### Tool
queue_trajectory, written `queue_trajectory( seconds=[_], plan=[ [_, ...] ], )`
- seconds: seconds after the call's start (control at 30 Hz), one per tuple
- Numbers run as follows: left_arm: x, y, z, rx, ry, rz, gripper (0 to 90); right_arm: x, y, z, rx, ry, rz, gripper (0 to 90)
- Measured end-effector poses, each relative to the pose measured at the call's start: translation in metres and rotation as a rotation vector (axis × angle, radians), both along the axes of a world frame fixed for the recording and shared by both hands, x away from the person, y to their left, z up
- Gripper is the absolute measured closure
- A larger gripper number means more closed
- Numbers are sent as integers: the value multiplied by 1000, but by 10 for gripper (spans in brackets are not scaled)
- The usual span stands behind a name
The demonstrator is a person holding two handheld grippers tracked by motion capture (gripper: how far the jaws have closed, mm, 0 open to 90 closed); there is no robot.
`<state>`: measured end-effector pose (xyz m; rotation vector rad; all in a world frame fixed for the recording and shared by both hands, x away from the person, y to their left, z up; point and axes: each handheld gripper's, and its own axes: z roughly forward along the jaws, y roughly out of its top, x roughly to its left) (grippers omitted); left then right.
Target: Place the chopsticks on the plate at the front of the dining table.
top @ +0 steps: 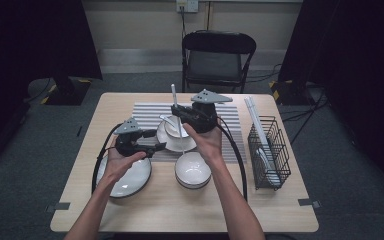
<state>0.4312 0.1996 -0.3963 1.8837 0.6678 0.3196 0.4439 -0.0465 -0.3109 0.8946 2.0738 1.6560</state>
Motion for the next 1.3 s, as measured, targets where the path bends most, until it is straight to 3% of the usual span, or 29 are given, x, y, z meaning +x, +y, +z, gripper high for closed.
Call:
queue_trajectory(
  seconds=[0.1,0.13,0.2,0.53,0.73,0.8,1.13,1.3],
  plan=[
    [0,-2,1,-5,-14,1,294,0,4,-2,3,8,7,853],
    [-1,-5,2,-29,-11,-5,287,0,5,-2,2,8,9,853],
    [-1,-6,2,-25,-19,-1,285,0,6,-2,-1,5,10,853],
    [-1,-22,11,-42,-29,-41,351,-3,16,-3,10,12,29,853],
    [0,-30,11,-64,-47,-48,430,-5,20,-2,18,9,39,853],
    [1,-31,10,-71,-31,-58,446,-5,21,-1,16,4,42,853],
    [3,-31,9,-77,-32,-68,584,-8,27,8,21,-10,50,853],
    [3,-30,8,-102,-38,-65,657,-10,30,11,26,-15,55,853]
  ],
)
